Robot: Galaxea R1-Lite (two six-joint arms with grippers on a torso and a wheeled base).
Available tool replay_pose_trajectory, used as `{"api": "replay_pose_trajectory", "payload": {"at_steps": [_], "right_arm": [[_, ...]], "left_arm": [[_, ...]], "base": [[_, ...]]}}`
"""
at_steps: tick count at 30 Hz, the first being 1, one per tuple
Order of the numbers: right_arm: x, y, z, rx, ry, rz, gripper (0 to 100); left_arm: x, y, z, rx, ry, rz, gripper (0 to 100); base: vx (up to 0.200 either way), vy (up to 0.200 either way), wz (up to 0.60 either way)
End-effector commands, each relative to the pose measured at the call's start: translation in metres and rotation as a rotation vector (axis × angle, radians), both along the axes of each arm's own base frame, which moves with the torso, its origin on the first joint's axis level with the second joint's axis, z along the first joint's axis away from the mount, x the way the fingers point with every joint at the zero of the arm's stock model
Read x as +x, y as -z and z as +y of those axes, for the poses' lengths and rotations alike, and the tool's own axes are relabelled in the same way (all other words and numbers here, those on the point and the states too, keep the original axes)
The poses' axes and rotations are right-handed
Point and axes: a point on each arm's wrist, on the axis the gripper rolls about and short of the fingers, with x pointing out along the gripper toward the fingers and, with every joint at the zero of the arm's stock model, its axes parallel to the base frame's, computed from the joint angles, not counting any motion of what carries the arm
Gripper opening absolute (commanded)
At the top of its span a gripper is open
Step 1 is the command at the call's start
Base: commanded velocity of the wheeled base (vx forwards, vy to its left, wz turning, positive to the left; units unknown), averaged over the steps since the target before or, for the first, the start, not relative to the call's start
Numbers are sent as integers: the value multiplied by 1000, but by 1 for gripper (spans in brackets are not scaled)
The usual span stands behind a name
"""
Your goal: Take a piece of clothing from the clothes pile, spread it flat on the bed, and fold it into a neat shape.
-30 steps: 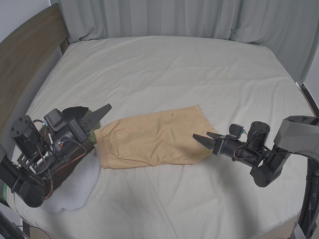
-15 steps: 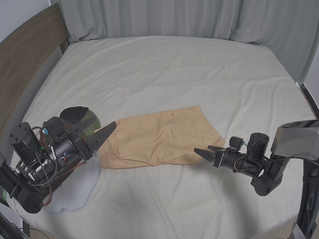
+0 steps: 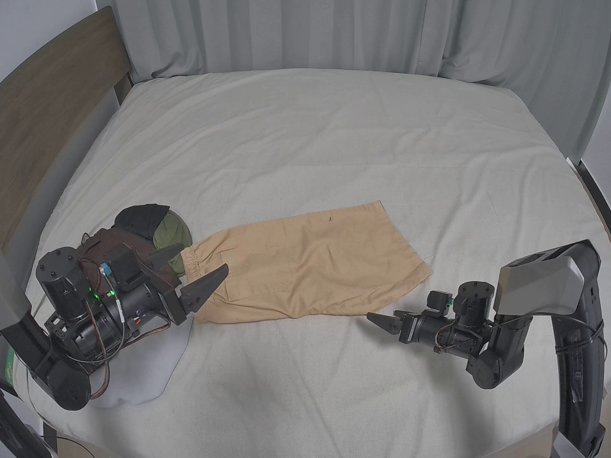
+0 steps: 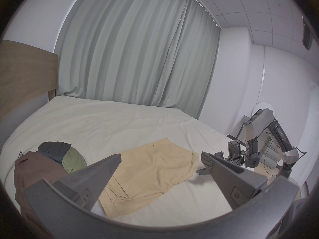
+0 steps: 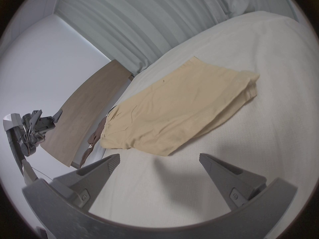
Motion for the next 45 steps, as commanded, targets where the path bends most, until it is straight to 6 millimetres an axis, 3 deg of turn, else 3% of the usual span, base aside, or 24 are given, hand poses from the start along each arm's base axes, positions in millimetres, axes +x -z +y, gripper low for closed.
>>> {"api": "replay_pose_trajectory", "payload": {"at_steps": [1, 17, 31, 32, 45], "right_arm": [[6, 16, 2, 12, 10, 33, 100], [37, 16, 53, 157, 36, 82, 100], [49, 15, 66, 172, 77, 49, 100], [49, 15, 66, 172, 77, 49, 0], [47, 18, 64, 177, 86, 51, 0]], "left_arm": [[3, 7, 0, 7, -4, 24, 100], [4, 11, 1, 6, -5, 46, 100], [18, 7, -2, -49, -7, 45, 100], [18, 7, -2, -53, -5, 42, 100], [25, 3, 0, -85, -12, 38, 100]], "base": [[0, 0, 0], [0, 0, 0], [0, 0, 0], [0, 0, 0], [0, 0, 0]]}}
